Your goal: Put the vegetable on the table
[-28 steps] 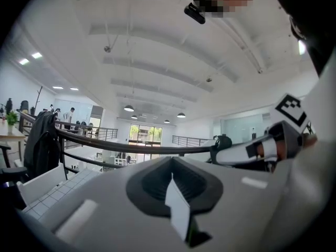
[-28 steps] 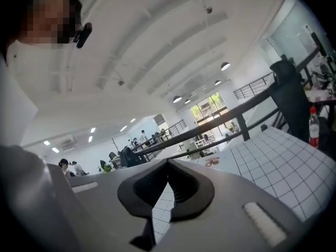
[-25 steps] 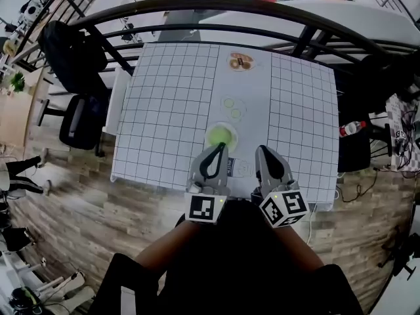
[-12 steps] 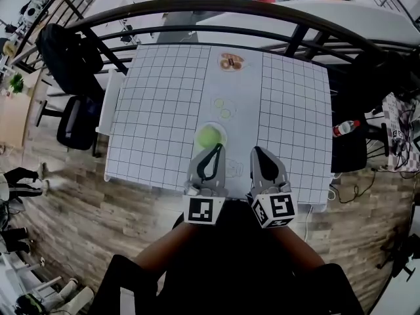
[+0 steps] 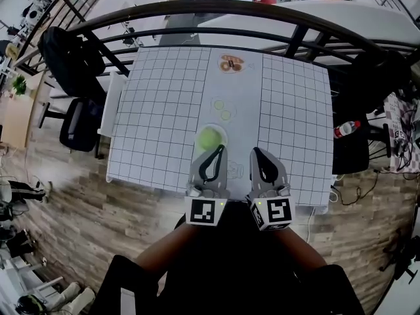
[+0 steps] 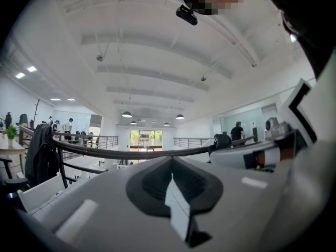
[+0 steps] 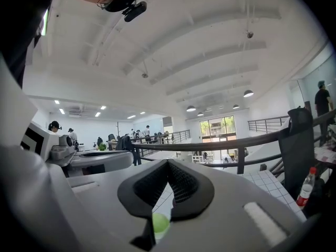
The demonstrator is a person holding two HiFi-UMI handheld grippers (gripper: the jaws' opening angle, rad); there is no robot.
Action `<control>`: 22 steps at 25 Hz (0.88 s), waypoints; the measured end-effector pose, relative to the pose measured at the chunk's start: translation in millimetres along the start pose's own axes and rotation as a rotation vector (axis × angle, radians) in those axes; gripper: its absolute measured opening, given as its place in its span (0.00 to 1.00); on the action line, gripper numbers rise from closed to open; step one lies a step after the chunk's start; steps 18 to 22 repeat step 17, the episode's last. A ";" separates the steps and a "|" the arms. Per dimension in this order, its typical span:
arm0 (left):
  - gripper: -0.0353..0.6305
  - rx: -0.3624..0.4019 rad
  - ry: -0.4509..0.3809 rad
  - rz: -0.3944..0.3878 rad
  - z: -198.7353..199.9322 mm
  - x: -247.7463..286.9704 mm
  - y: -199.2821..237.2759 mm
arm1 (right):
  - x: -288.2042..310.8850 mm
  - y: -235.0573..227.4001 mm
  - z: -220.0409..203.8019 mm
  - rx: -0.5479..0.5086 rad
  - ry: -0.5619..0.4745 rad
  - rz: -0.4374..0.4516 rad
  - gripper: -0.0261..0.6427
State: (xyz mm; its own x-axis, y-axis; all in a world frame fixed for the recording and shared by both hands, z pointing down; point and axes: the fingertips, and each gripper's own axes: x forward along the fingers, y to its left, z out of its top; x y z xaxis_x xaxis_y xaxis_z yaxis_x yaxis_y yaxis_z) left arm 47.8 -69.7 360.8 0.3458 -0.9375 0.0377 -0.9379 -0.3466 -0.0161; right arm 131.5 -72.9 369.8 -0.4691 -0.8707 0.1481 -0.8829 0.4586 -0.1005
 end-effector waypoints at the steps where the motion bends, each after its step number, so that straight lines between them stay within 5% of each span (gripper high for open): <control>1: 0.06 -0.001 0.001 -0.002 -0.5 -1.0 -0.8 | -1.0 0.7 -0.7 -0.004 0.001 0.000 0.03; 22: 0.06 -0.039 0.026 0.007 -12.2 -11.6 20.4 | 4.5 16.9 -19.4 0.005 0.041 -0.004 0.03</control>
